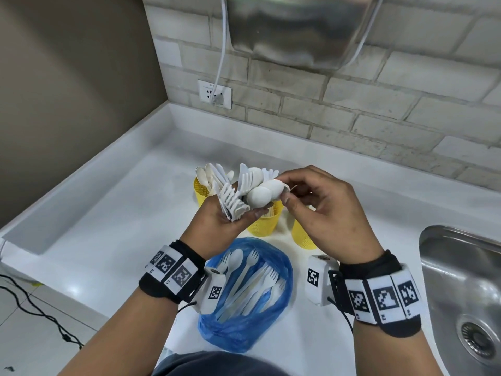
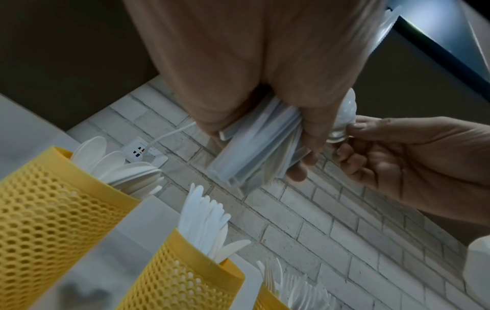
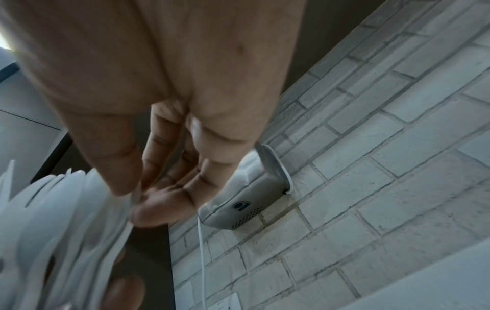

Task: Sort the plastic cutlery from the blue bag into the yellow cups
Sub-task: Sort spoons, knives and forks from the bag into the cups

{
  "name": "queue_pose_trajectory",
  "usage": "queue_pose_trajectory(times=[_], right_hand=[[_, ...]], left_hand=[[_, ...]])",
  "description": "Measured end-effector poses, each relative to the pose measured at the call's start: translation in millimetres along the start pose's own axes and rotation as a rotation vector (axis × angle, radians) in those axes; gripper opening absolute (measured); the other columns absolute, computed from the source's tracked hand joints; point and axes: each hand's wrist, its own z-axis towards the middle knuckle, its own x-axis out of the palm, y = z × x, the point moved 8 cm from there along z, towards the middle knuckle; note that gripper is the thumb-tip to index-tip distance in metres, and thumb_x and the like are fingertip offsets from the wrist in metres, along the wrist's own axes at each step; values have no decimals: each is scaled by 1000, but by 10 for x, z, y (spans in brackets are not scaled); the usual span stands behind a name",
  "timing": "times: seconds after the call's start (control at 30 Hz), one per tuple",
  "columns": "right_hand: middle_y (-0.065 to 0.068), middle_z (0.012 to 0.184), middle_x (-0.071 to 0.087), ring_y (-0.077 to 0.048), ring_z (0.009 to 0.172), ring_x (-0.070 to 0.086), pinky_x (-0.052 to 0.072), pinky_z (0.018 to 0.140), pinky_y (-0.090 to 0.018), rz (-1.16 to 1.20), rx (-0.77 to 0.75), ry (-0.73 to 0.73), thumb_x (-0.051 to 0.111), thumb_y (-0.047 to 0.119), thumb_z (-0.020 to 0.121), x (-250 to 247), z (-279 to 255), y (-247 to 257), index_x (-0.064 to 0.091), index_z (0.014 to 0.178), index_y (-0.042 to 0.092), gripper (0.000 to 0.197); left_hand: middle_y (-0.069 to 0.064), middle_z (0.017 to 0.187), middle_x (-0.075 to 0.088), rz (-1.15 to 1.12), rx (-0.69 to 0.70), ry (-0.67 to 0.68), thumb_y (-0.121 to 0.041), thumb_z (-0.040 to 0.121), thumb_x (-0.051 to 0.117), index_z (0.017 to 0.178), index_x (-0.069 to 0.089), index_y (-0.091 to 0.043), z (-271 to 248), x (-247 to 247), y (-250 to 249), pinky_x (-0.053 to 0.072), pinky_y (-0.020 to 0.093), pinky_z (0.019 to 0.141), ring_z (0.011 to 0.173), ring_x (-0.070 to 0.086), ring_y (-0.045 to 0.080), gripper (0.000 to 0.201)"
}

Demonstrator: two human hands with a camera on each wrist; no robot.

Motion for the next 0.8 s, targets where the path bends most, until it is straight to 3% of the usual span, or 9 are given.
queue_pose_trajectory(times=[0.17,0.33,0.4,0.47,0.53,0.63,0.73,0.8], right_hand=[[5,94,71,-16,82,70,58,74,-28,-4,-49,-158,72,0,90,-63,-4,66,77,104,13,19],[5,88,72,-15,75,69,55,69,-23,-14,-49,-316,72,1,89,-174,-14,98,77,94,16,16],[4,87,72,-14,74,68,55,68,-22,-5,-30,-346,73,5,89,-190,-16,73,76,92,15,12],[3,88,71,-14,74,67,54,69,-21,14,8,-327,73,9,89,-162,-3,20,76,95,15,9],[4,92,71,-12,78,67,56,73,-25,4,77,-255,71,12,91,-79,20,-80,76,99,17,10],[4,93,71,-15,84,70,58,80,-42,35,158,-167,63,20,97,29,24,-209,75,96,20,13],[-1,90,73,-21,85,70,58,81,-50,97,183,-227,58,26,99,3,0,-252,74,96,16,19],[-4,85,72,-20,78,69,60,77,-48,217,212,-292,56,20,102,-43,-7,-269,71,96,8,19]], left_hand=[[-24,106,75,-110,10,7,-22,84,74,113,67,-28,-24,28,-79,51,12,86,105,69,-2,30],[-33,96,73,-66,-3,-1,-10,90,73,104,65,-37,-32,35,-56,49,6,81,99,67,-10,31],[-34,99,71,-45,-2,-8,-11,90,75,104,66,-38,-36,34,-36,48,6,84,102,66,-10,32],[-27,103,74,-37,-7,-13,-12,90,76,103,73,-31,-37,37,-18,50,11,88,104,67,-5,23],[-18,102,77,-58,-25,-9,-12,90,76,100,76,-23,-42,57,-10,53,17,90,104,69,1,15],[-9,100,79,-81,-50,21,-11,92,73,98,76,-24,-56,110,-13,55,24,93,104,72,9,15],[0,98,80,-98,-81,34,-11,95,71,103,75,-19,-59,116,29,58,32,92,99,75,17,12],[4,94,80,-134,-104,32,-10,95,69,108,72,-11,-64,113,55,58,29,88,95,76,20,13]])
